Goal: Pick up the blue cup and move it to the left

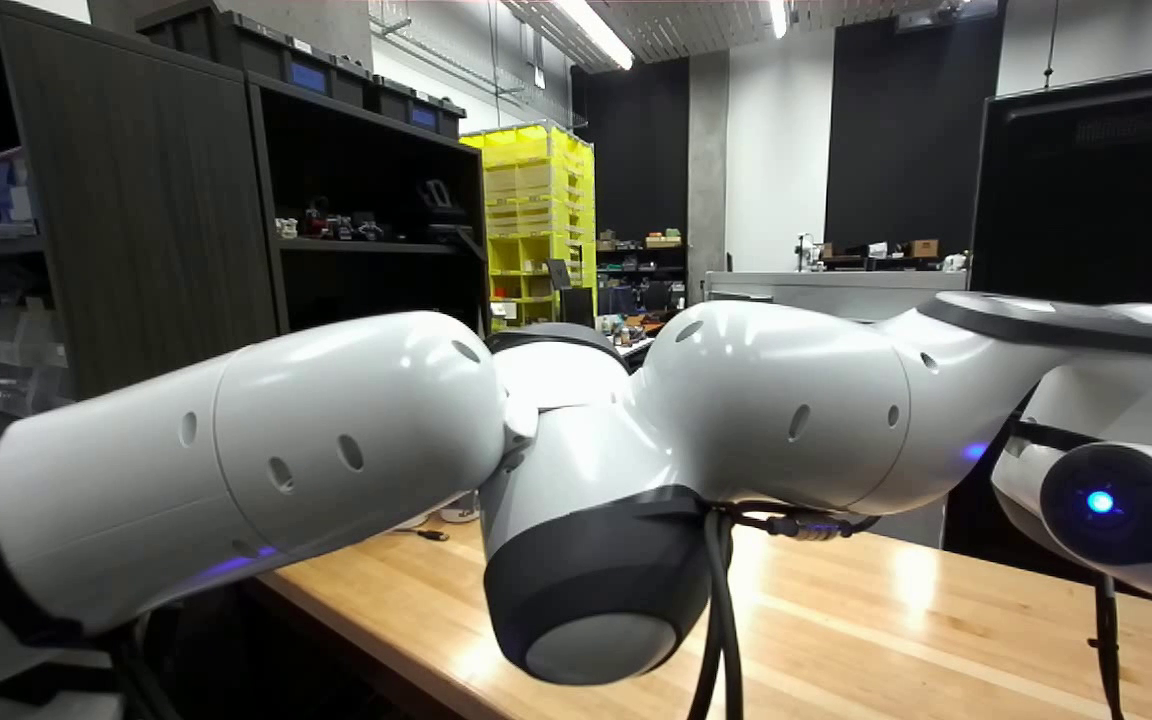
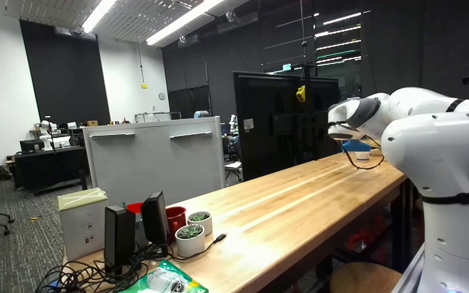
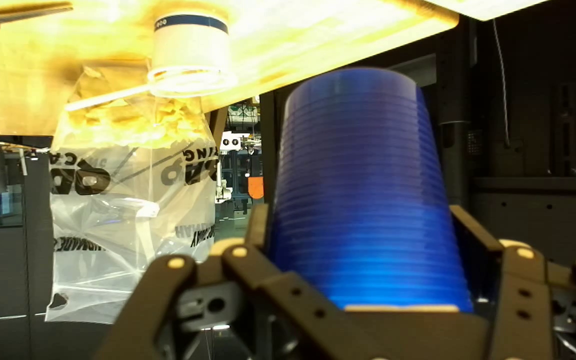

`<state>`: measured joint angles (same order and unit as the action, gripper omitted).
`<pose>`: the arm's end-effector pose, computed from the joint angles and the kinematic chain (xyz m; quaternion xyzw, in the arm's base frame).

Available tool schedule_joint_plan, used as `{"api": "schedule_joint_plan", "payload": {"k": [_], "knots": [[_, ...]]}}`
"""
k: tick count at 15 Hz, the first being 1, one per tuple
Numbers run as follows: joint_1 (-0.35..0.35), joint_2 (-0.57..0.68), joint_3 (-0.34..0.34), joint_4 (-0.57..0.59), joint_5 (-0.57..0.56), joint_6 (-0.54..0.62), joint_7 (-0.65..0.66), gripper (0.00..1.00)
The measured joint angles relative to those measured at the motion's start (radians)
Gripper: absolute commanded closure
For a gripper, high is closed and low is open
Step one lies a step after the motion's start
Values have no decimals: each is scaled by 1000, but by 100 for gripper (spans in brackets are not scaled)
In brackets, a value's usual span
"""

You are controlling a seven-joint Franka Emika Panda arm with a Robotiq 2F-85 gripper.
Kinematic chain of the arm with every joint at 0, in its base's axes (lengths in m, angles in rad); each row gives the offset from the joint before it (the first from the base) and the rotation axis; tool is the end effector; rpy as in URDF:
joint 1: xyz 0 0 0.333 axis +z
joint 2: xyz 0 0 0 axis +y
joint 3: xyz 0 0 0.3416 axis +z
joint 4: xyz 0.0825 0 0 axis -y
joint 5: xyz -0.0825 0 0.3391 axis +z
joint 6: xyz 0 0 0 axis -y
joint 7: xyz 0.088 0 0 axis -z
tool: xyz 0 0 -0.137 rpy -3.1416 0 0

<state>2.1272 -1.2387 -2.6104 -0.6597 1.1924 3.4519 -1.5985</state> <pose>0.4551 -0.6807 0.3229 0.6927 -0.3946 0.5325 0.2844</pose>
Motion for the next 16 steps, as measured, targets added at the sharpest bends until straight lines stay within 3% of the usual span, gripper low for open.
{"api": "schedule_joint_plan", "payload": {"k": [2,3,16], "knots": [[0,0,0,0,0,0,0,17],[0,0,0,0,0,0,0,42],[-36,-4,0,-101,3,0,0,42]]}}
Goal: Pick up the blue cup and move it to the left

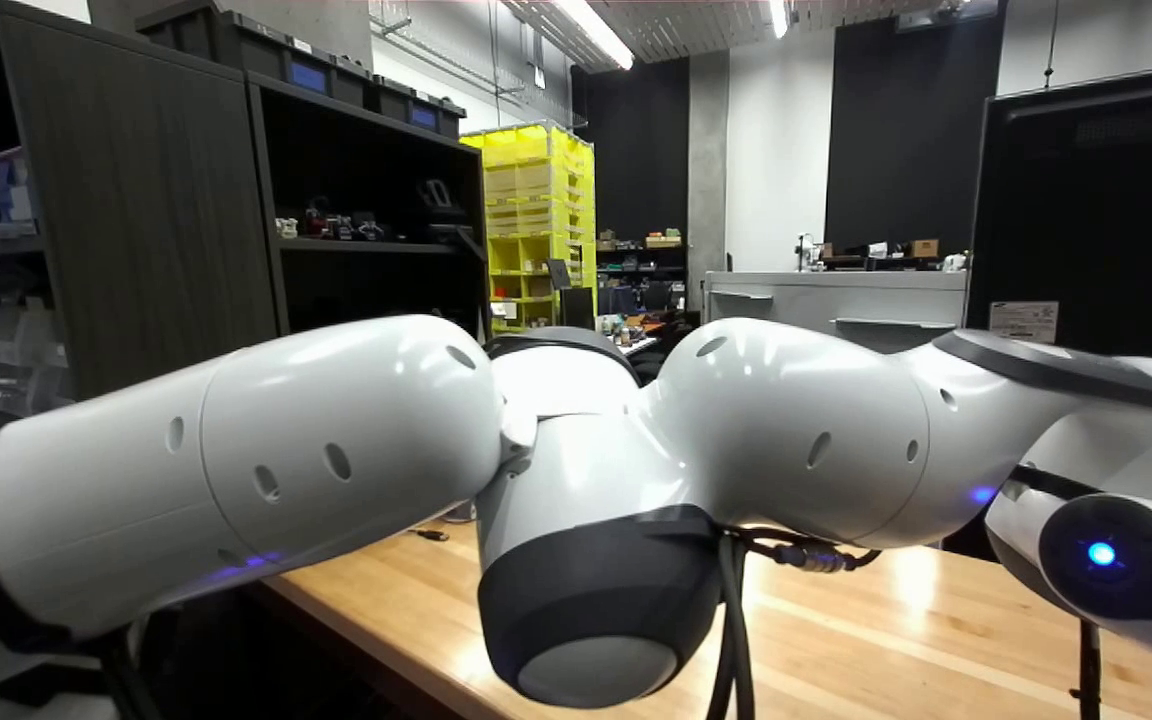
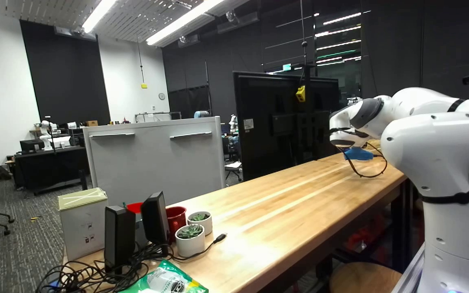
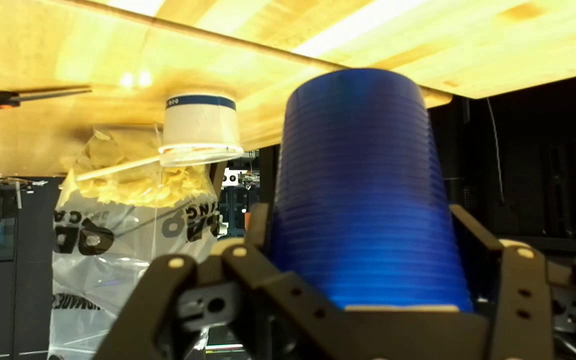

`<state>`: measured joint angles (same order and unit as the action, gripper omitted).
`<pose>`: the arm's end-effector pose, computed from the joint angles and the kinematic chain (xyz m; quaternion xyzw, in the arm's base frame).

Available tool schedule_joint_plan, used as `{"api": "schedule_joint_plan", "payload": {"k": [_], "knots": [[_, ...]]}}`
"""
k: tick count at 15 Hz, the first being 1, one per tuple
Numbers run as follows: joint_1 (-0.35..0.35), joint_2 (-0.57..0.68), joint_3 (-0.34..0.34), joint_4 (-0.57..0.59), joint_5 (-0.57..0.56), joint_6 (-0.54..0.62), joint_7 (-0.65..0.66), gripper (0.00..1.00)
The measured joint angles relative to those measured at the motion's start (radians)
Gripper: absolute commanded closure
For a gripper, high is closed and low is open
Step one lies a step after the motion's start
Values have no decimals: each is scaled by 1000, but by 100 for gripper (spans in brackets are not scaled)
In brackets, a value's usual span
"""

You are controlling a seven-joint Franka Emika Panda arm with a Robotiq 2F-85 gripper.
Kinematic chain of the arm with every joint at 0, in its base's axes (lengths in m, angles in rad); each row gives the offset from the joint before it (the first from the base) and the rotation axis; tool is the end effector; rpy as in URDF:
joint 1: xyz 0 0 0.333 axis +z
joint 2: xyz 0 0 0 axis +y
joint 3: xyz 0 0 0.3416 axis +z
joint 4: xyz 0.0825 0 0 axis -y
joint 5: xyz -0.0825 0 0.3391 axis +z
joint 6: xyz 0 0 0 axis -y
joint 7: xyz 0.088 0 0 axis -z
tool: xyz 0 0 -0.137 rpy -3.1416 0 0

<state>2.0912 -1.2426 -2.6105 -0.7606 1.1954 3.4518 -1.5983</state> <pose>0.4456 -0.6803 0.2786 0.7201 -0.4010 0.4990 0.2677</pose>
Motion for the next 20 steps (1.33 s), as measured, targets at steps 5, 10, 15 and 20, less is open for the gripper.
{"api": "schedule_joint_plan", "payload": {"k": [5,10,15,20], "knots": [[-52,38,0,-113,57,0,-34,42],[-80,90,0,-201,114,0,-66,42],[-96,119,0,-260,145,0,-88,42],[-110,120,0,-279,152,0,-105,42]]}}
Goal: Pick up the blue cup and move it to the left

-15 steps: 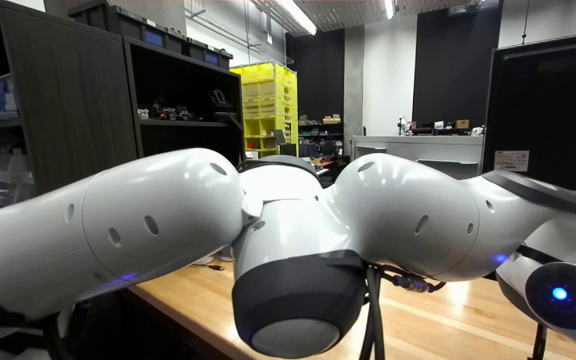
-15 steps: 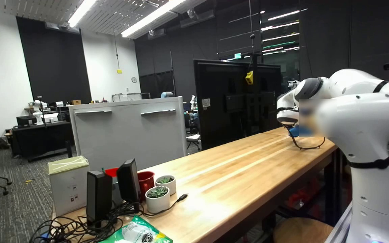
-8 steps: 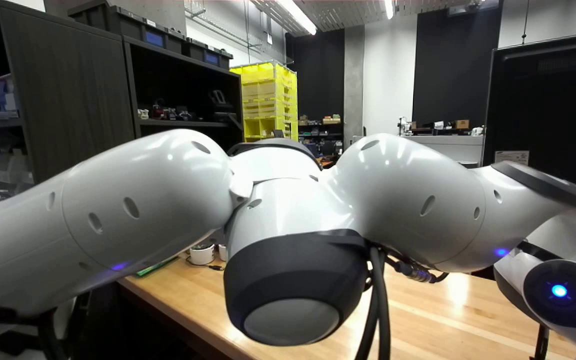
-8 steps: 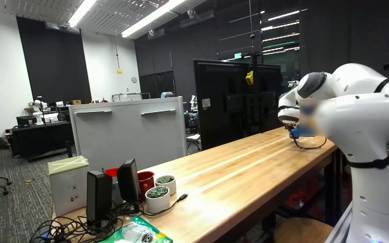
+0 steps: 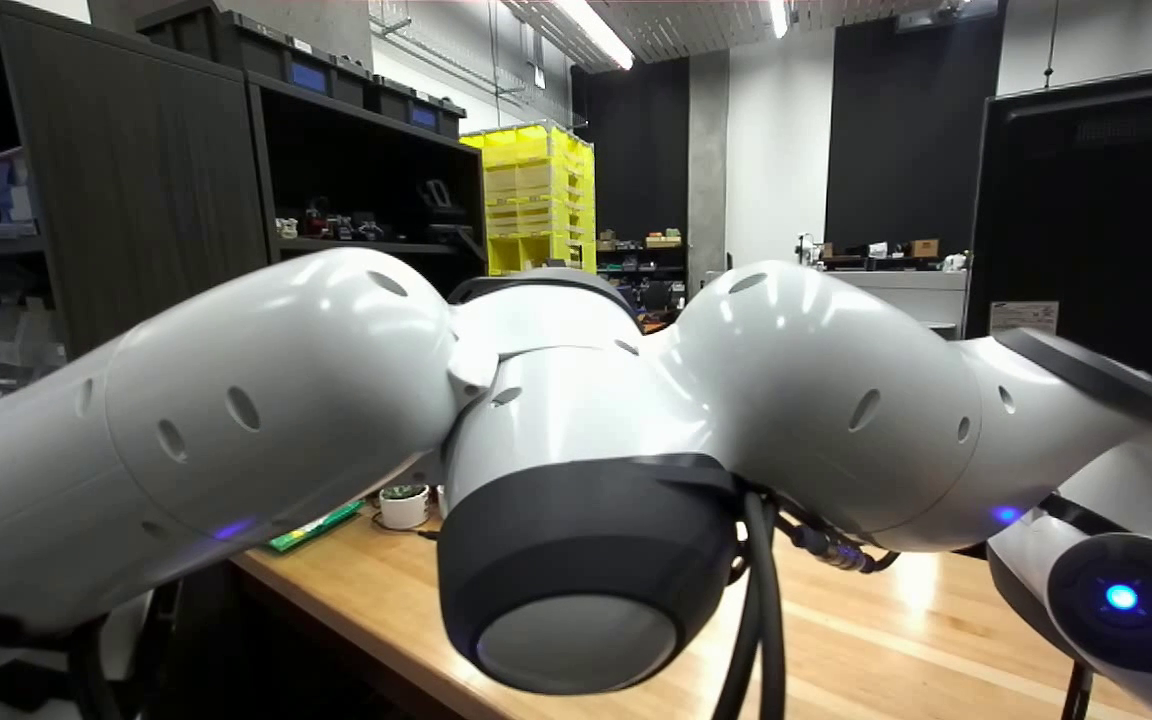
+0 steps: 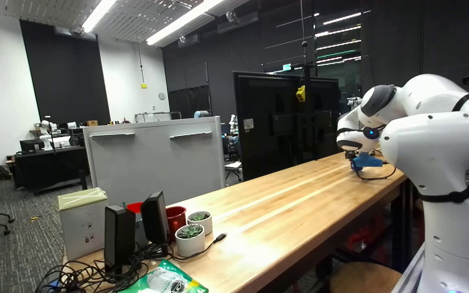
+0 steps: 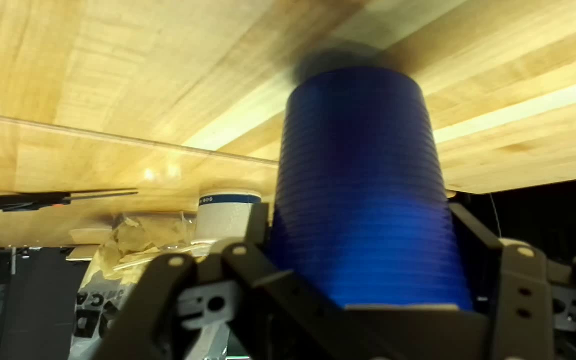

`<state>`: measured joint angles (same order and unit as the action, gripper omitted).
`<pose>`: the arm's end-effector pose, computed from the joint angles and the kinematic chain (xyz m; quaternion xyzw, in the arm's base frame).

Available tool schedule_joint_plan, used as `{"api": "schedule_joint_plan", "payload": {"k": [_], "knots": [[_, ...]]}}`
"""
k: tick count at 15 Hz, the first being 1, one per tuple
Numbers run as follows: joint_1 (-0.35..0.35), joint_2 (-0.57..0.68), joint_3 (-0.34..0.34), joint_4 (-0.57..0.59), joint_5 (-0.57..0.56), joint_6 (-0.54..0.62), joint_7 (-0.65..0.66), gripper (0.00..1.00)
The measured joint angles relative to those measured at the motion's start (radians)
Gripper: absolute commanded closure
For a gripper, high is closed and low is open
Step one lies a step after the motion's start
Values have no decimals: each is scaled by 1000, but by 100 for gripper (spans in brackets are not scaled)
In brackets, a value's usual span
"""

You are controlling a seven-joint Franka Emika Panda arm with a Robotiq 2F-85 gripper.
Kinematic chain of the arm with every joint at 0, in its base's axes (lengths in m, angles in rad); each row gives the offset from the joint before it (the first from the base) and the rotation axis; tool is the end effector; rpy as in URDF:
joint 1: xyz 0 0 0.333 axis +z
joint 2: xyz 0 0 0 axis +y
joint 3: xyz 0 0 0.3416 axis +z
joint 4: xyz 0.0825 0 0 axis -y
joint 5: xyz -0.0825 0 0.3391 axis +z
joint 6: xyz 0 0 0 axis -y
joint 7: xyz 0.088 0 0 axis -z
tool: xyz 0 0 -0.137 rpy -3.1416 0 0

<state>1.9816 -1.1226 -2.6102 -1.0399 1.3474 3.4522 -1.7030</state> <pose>0.4024 -0.6701 0.2461 0.7618 -0.4199 0.4352 0.2323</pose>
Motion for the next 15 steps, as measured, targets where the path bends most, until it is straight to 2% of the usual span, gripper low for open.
{"api": "schedule_joint_plan", "payload": {"k": [12,13,15], "knots": [[-17,0,0,-10,16,0,-29,42],[-17,0,0,-10,16,0,-29,4],[-17,0,0,-10,16,0,-30,0]]}}
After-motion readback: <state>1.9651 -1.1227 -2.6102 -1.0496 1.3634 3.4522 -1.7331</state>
